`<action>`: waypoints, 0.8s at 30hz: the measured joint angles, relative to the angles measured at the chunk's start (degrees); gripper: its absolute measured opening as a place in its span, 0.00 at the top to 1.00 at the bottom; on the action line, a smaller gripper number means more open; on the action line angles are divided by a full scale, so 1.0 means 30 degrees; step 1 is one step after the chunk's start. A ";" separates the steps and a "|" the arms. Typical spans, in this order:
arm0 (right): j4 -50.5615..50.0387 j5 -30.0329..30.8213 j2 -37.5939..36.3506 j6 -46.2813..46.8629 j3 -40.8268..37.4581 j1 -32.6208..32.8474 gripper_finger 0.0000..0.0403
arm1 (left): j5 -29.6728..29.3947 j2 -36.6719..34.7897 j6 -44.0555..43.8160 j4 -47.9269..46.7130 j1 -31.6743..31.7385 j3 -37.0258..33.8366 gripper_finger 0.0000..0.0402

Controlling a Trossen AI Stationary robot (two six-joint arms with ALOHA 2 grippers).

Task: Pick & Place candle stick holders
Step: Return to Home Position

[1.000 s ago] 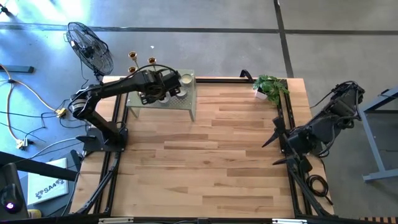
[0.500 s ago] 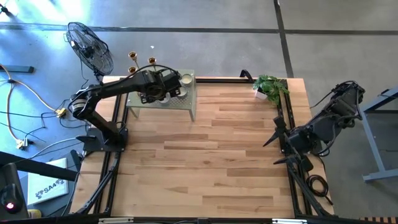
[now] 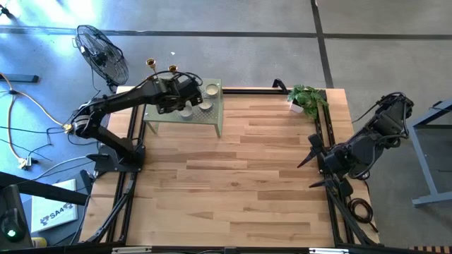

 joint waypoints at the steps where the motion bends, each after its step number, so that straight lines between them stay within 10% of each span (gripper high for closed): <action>1: 0.0000 -0.0002 -0.0007 -0.0007 0.0000 0.0000 0.25 | 0.0000 -0.0212 0.0124 0.0188 0.0000 0.0007 0.17; 15: -0.1195 0.1836 -0.0045 0.0895 0.0000 -0.0007 0.25 | 0.0486 -0.3872 0.6804 0.6259 -0.1067 0.0015 0.17; 24: -0.1116 0.5962 -0.0101 0.2071 0.0000 -0.0007 0.25 | 0.4445 -0.5486 1.2011 0.8347 -0.3620 0.0022 0.17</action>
